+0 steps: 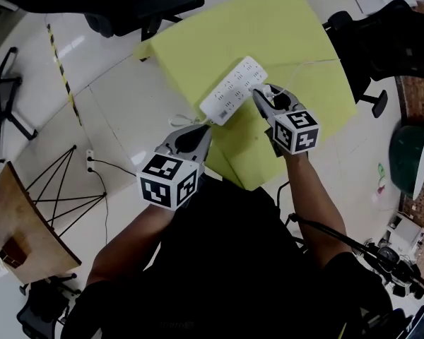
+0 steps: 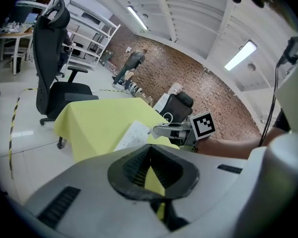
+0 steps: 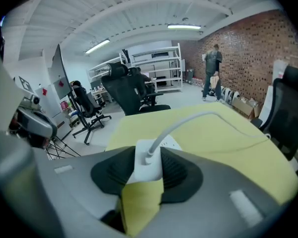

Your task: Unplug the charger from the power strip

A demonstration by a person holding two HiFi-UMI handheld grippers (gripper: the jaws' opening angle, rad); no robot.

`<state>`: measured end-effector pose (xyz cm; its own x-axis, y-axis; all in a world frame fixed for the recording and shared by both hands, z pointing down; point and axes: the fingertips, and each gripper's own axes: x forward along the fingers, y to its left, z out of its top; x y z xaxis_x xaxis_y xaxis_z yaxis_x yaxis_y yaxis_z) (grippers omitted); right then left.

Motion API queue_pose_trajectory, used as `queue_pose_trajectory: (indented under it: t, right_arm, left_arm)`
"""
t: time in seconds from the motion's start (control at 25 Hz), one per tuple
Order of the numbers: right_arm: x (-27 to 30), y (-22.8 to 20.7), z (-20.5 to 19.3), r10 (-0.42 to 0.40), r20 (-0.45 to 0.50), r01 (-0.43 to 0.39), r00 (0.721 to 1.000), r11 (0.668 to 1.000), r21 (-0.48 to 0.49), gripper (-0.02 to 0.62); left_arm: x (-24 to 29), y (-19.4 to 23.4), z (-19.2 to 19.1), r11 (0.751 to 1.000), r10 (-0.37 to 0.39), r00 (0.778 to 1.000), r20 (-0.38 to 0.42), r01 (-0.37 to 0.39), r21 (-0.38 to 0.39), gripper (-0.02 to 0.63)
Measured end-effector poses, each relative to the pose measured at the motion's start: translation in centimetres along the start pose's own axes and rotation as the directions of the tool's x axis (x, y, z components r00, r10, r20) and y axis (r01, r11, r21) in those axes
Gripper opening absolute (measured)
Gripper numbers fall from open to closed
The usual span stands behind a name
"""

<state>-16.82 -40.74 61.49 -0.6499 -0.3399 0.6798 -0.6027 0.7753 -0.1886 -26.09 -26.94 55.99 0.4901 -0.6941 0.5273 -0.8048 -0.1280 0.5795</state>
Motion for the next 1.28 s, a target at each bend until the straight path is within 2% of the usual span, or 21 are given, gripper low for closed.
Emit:
queue_pose_trajectory:
  t: [0.2, 0.28, 0.44, 0.68, 0.84, 0.92, 1.16, 1.28]
  right_arm:
    - [-3.2, 0.7, -3.8, -0.026, -0.018, 0.029, 0.999, 0.983, 0.183, 0.141]
    - [-4.6, 1.1, -5.8, -0.042, -0.025, 0.047, 0.999, 0.958, 0.284, 0.141]
    - [-7.1, 2.5, -10.0, -0.047, -0.034, 0.058, 0.998, 0.885, 0.461, 0.141]
    - [-10.5, 4.3, -16.3, -0.059, -0.063, 0.085, 0.996, 0.805, 0.587, 0.138]
    - [-11.6, 5.3, -18.8, -0.041, -0.063, 0.072, 0.997, 0.767, 0.638, 0.138]
    - [-11.8, 5.8, -19.7, -0.028, -0.064, 0.063, 0.998, 0.761, 0.645, 0.138]
    - [-11.6, 6.8, -22.1, 0.039, -0.111, 0.039, 0.993, 0.782, 0.622, 0.141]
    - [-12.0, 6.6, -22.5, 0.042, -0.140, 0.042, 0.989, 0.834, 0.551, 0.180]
  left_arm:
    - [1.0, -1.4, 0.3, 0.994, -0.081, 0.996, -0.039, 0.083, 0.070, 0.006]
    - [1.6, -2.2, 0.4, 0.987, -0.120, 0.990, -0.068, 0.126, 0.101, 0.006]
    - [2.9, -3.8, -0.1, 0.970, -0.174, 0.976, -0.131, 0.193, 0.151, 0.005]
    - [4.4, -6.5, -1.8, 0.946, -0.230, 0.950, -0.212, 0.269, 0.179, 0.006]
    - [5.0, -8.1, -3.0, 0.937, -0.245, 0.939, -0.242, 0.293, 0.188, 0.006]
    - [5.0, -8.7, -3.3, 0.936, -0.244, 0.938, -0.245, 0.294, 0.192, 0.006]
    - [4.6, -9.4, -4.0, 0.944, -0.214, 0.949, -0.230, 0.262, 0.203, 0.006]
    - [4.2, -10.1, -4.3, 0.950, -0.192, 0.959, -0.209, 0.235, 0.205, 0.006]
